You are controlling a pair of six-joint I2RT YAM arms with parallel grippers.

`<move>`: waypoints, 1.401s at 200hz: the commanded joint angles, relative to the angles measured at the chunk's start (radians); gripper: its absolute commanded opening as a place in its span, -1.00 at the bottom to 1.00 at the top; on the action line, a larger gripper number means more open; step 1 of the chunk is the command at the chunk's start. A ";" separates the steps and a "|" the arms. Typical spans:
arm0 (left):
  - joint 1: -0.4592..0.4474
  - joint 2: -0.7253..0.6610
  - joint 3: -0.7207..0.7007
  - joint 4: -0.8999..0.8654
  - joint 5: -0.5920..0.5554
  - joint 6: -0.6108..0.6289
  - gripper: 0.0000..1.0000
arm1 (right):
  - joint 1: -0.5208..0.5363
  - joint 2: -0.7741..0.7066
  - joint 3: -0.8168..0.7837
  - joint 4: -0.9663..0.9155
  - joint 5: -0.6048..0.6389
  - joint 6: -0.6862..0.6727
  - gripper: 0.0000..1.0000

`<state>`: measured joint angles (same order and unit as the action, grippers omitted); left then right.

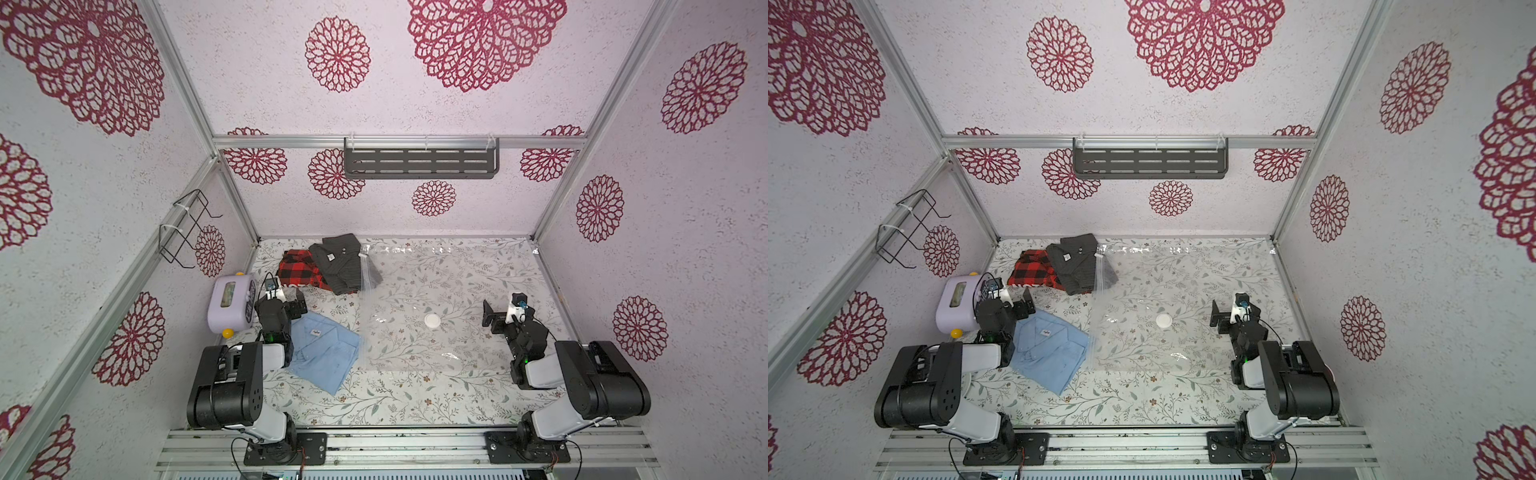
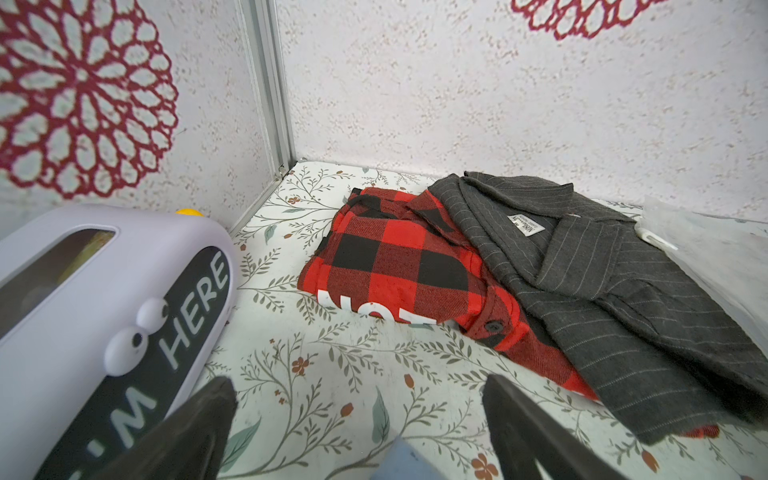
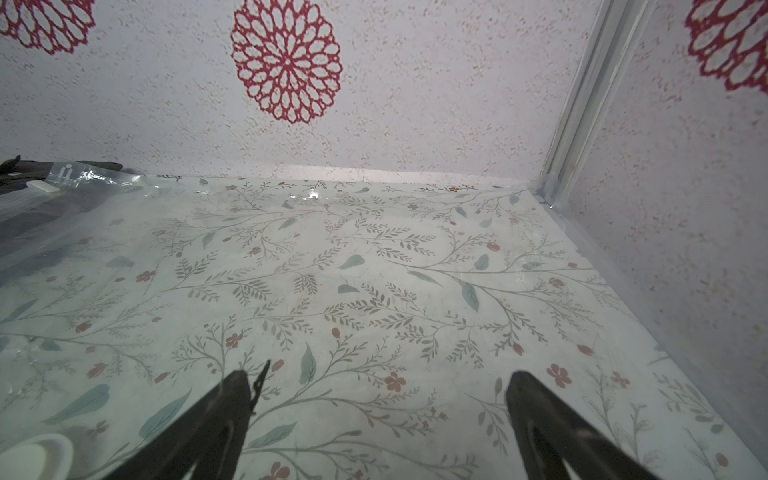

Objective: Place the folded shirt into the vacuum bag
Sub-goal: Move the vacuum bag to the center of the board.

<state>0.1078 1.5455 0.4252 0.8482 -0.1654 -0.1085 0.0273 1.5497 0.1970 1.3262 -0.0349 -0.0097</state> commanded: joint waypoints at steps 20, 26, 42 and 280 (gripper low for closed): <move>0.008 0.004 0.000 0.013 0.010 -0.007 0.95 | 0.002 -0.015 0.007 0.027 0.002 -0.018 0.99; 0.008 0.004 0.001 0.013 0.010 -0.006 0.95 | 0.002 -0.015 0.007 0.027 0.001 -0.018 0.99; 0.009 0.004 0.001 0.012 0.010 -0.007 0.95 | 0.002 -0.016 0.005 0.028 0.003 -0.019 0.99; -0.072 -0.540 0.221 -0.924 0.087 -0.547 0.95 | 0.226 -0.428 0.503 -1.180 -0.021 0.387 0.99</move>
<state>0.0296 0.9852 0.6987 -0.0360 -0.1635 -0.5053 0.2611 1.1236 0.6712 0.2089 0.0067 0.3042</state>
